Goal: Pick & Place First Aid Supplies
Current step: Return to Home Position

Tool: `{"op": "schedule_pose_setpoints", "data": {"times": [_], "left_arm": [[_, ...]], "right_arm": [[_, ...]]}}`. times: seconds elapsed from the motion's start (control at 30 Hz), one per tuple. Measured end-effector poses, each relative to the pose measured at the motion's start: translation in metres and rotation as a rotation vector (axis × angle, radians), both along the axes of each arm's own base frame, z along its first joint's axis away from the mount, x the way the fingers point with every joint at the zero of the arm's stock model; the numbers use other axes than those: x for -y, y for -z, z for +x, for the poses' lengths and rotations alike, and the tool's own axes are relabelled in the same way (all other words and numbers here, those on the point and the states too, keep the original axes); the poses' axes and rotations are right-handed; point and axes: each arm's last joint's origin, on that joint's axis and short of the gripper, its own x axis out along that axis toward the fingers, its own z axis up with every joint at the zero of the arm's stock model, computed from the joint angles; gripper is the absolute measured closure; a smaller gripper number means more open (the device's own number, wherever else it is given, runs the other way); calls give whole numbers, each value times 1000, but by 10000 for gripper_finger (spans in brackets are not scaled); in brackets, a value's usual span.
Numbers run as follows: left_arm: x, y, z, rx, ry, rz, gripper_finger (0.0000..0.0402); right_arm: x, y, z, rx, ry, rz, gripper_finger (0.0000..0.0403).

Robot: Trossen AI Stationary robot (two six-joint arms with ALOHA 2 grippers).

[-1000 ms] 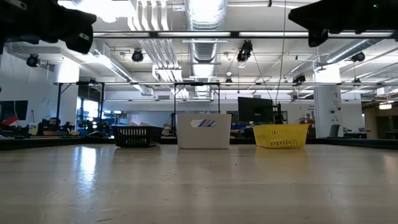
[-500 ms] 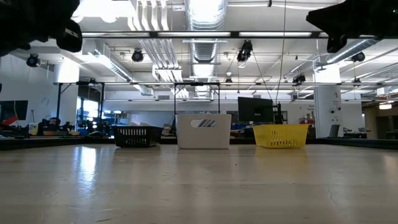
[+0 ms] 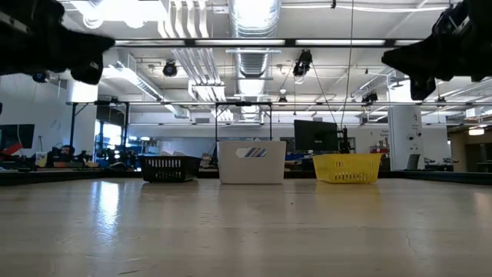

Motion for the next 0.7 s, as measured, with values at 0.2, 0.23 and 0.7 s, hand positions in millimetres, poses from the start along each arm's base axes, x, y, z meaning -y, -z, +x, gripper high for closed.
{"op": "schedule_pose_setpoints", "data": {"times": [0.2,0.23,0.7], "left_arm": [[0,12,-1,-159,0,6,401],[0,13,-1,-172,-1,8,401],[0,14,-1,-134,1,-45,401]], "right_arm": [[0,11,2,-78,-15,48,359],[0,11,2,-79,-16,42,359],[0,11,2,-118,6,-153,359]]}}
